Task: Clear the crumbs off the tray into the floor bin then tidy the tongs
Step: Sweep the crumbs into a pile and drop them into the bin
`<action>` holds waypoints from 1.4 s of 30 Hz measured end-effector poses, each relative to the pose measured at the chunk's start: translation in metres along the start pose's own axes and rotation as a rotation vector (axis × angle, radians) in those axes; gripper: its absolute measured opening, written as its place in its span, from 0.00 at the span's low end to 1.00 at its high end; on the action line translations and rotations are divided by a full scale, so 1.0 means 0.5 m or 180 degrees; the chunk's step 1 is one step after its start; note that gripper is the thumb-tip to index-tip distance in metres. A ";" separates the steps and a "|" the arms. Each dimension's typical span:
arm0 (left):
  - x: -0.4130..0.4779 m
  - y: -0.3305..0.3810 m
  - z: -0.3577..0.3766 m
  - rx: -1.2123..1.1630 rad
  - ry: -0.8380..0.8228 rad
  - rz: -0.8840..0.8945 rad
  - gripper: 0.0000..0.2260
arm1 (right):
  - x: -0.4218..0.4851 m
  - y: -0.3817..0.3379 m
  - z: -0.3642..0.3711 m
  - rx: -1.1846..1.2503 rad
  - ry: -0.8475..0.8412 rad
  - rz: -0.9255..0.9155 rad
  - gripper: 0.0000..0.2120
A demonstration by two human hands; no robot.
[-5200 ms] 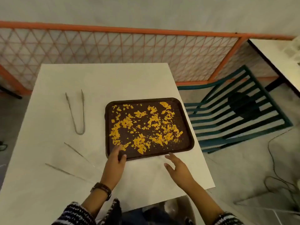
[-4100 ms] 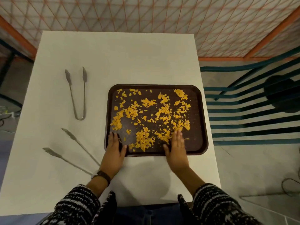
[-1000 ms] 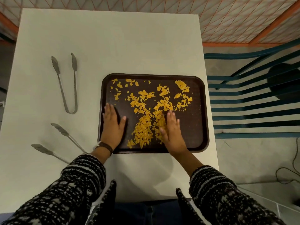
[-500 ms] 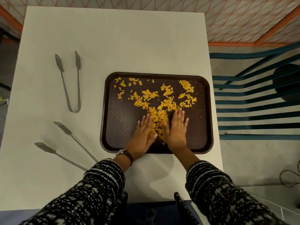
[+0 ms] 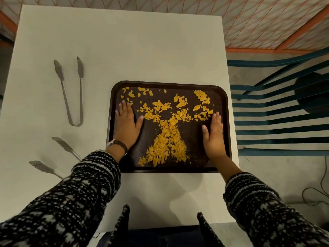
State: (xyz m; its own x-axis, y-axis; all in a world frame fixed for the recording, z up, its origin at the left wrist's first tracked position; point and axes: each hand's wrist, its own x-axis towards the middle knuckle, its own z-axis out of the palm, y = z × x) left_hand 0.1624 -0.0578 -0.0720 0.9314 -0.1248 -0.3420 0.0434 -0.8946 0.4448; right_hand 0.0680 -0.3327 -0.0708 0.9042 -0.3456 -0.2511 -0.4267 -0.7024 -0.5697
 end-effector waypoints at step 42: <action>-0.025 0.036 0.007 -0.0531 -0.0102 0.0423 0.30 | -0.035 -0.122 0.091 0.0247 -0.0885 -0.1188 0.32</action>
State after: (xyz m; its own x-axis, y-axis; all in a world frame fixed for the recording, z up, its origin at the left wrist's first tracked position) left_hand 0.1500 -0.0737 -0.0625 0.9211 -0.2529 -0.2960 -0.0174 -0.7863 0.6176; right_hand 0.0793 -0.2557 -0.0672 0.9712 0.1088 -0.2121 -0.0783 -0.6948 -0.7150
